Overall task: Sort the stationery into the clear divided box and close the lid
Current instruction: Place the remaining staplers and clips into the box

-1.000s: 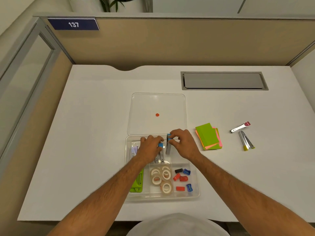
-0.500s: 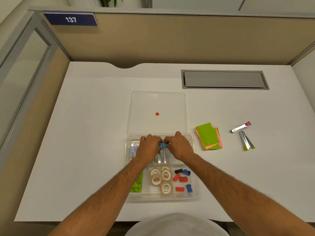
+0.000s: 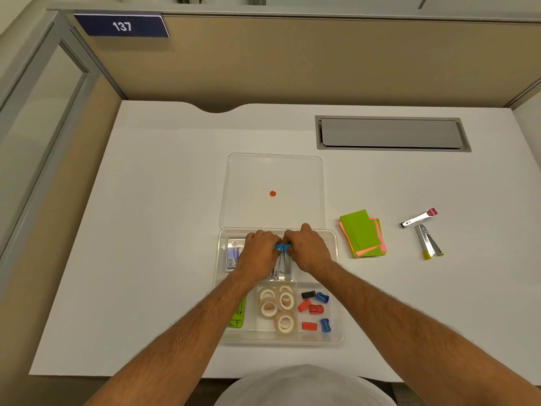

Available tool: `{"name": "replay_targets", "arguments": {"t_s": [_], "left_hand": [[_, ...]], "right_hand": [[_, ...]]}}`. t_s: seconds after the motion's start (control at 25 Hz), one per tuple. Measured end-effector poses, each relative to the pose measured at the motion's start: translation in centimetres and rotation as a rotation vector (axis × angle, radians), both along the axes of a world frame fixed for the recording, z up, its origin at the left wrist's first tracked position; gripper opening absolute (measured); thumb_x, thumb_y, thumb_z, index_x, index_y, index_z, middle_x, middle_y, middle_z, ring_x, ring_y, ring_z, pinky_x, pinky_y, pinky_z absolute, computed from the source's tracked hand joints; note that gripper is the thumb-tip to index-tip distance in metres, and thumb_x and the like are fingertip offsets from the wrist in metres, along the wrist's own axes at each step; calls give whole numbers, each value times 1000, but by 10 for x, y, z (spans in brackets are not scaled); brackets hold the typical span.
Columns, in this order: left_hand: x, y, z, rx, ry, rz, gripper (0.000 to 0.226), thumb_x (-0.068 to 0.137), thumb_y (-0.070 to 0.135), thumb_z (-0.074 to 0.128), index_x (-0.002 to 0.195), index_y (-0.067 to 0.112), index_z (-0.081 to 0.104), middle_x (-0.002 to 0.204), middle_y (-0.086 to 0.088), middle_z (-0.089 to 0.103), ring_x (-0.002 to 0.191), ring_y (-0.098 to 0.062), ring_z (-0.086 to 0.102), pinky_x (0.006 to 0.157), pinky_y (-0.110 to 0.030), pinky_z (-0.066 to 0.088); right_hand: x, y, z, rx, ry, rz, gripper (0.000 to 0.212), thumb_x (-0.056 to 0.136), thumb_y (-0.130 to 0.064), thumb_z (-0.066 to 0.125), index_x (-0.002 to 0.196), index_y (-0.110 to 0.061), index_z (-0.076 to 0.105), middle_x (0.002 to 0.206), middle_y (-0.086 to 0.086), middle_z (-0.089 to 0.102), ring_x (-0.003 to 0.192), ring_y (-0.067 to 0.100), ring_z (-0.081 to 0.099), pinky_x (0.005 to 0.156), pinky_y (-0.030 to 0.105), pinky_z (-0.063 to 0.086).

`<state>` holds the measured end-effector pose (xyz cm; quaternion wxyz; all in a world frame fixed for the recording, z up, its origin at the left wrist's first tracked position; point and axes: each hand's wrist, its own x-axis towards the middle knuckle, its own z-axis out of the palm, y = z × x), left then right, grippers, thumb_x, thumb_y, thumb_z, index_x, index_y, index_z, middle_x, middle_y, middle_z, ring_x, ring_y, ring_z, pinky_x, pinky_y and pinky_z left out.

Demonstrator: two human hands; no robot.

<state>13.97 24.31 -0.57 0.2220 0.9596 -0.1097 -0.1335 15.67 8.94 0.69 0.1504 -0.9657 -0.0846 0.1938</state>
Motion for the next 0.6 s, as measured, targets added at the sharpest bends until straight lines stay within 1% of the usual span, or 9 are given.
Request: {"name": "replay_targets", "arguments": {"t_s": [0.16,0.28,0.4,0.52,0.6], "left_hand": [[-2,0,1,-12,-18,-32,19,95,21,60,112,15,66,102,-3,66,98,-20,55,92,-31,38],[-1,1,3,3,-12,-40,23,96,23,59,116,16,65,105,-3,66,99,-18,55,95,-31,38],[-1,1,8,9,4,-31,29,96,23,58,124,16,61,115,-3,65,108,-20,54,101,-31,36],[-8,2,16,-25,0,2,38,96,23,60,132,14,57,126,-4,62,117,-22,51,105,-31,34],[-13,4,24,-68,-11,32,40,96,23,60,134,14,56,130,-4,60,120,-22,50,106,-32,35]], "right_hand": [[-1,-2,-4,-9,-14,11,21,92,-30,62,112,-24,61,101,9,52,82,23,57,67,29,44],[-1,-5,-4,0,7,45,25,92,-34,60,117,-27,61,101,9,51,87,26,57,72,31,46],[1,-10,0,25,49,91,31,93,-35,58,124,-31,60,102,9,51,91,26,57,77,34,47],[-6,-19,7,120,60,121,37,95,-32,55,133,-30,56,108,8,57,99,23,56,86,35,47],[-16,-30,13,226,0,82,38,96,-27,55,133,-27,55,116,6,61,106,20,55,89,32,46]]}}
